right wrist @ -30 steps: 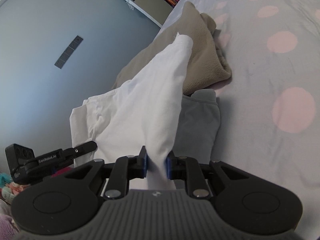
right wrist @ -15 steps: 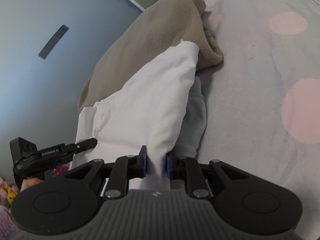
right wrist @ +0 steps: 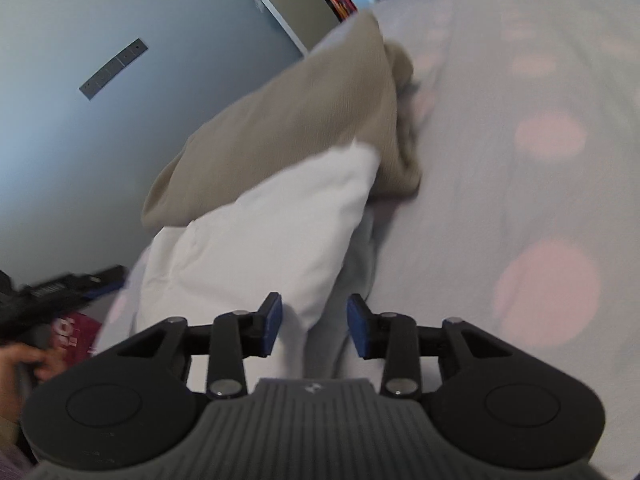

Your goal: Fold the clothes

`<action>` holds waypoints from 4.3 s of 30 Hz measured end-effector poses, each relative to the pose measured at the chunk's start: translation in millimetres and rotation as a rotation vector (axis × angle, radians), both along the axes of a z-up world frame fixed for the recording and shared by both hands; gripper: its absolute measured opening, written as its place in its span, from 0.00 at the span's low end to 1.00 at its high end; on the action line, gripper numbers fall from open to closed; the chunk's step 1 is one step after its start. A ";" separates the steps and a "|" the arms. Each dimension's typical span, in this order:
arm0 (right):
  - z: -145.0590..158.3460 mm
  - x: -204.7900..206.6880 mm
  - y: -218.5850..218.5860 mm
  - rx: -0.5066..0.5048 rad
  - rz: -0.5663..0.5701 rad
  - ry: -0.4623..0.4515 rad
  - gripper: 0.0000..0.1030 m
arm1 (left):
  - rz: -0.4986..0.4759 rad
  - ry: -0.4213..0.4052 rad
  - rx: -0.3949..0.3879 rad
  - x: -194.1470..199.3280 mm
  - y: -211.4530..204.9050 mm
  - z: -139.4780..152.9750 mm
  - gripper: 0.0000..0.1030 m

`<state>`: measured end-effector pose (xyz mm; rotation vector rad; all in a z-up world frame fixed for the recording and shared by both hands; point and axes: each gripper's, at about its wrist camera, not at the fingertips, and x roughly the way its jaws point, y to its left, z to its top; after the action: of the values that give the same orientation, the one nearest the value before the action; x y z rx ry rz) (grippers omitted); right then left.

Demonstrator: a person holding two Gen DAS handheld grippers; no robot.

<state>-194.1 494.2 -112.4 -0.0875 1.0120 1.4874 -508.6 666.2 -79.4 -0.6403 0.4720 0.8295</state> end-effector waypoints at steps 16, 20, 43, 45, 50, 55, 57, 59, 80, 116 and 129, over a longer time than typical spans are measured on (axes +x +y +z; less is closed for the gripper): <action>-10.2 9.5 79.7 -0.025 0.041 -0.278 0.11 | -0.019 0.194 -0.036 55.9 36.1 -47.8 0.17; -32.8 20.9 90.8 -0.067 0.041 -0.245 0.10 | -0.011 0.183 -0.068 52.7 41.3 -58.3 0.17; 17.9 -60.6 -32.4 0.097 0.262 -0.367 0.19 | -0.185 0.285 0.045 -13.8 -85.4 -1.0 0.17; 15.7 -69.8 -40.0 0.093 0.265 -0.362 0.19 | -0.216 0.318 0.032 -16.7 -94.5 -8.6 0.17; 0.7 -92.9 -55.6 0.070 0.282 -0.406 0.19 | -0.190 0.378 0.004 -24.2 -97.4 -30.4 0.18; -17.4 -101.0 -50.9 0.030 0.283 -0.441 0.17 | -0.201 0.429 -0.005 -20.9 -98.1 -47.9 0.18; -15.9 -100.5 -49.4 0.022 0.277 -0.439 0.17 | -0.188 0.423 -0.019 -21.9 -96.9 -45.0 0.19; -10.3 -98.8 -50.0 0.002 0.266 -0.422 0.18 | -0.174 0.439 -0.024 -21.6 -100.0 -38.3 0.20; 90.6 -109.8 -127.9 -0.002 0.242 -0.444 0.65 | 0.137 0.382 0.078 42.0 -237.6 91.2 0.60; 51.8 -98.1 -148.7 -0.133 0.226 -0.420 0.72 | 0.066 0.538 -0.085 69.2 -262.2 13.4 0.67; 52.3 -94.4 -152.1 -0.134 0.221 -0.421 0.74 | 0.050 0.572 -0.080 80.6 -262.1 7.0 0.67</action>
<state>-288.5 342.2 -60.1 -0.6004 0.7734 1.5131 -428.0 404.1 -72.4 -0.4819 1.0137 1.0457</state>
